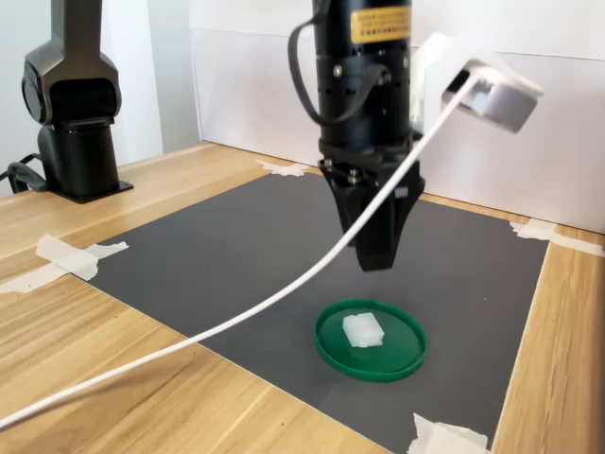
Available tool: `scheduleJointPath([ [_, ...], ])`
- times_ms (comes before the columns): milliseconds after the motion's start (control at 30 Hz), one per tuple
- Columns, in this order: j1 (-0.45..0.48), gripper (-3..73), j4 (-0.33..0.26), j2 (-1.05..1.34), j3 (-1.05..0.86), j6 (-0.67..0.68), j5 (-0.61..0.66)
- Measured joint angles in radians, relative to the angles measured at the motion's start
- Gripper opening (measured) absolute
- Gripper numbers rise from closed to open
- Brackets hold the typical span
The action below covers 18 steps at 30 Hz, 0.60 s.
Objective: Grasp a white terminal and put it in the green lid.
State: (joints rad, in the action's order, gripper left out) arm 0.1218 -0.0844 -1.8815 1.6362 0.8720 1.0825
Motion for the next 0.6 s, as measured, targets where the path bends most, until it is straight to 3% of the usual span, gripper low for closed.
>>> scheduleJointPath([
  [67, 0.000, 12.9, -0.003, 0.068, -0.065, 0.000, -0.006],
  [167, 0.000, 1.5, -0.024, 0.167, -0.181, 0.000, -0.039],
  [400, 0.000, -2.0, -0.089, 0.466, -0.472, -0.026, -0.220],
  [600, 0.000, -2.2, -0.133, 0.713, -0.735, -0.150, -0.380],
])
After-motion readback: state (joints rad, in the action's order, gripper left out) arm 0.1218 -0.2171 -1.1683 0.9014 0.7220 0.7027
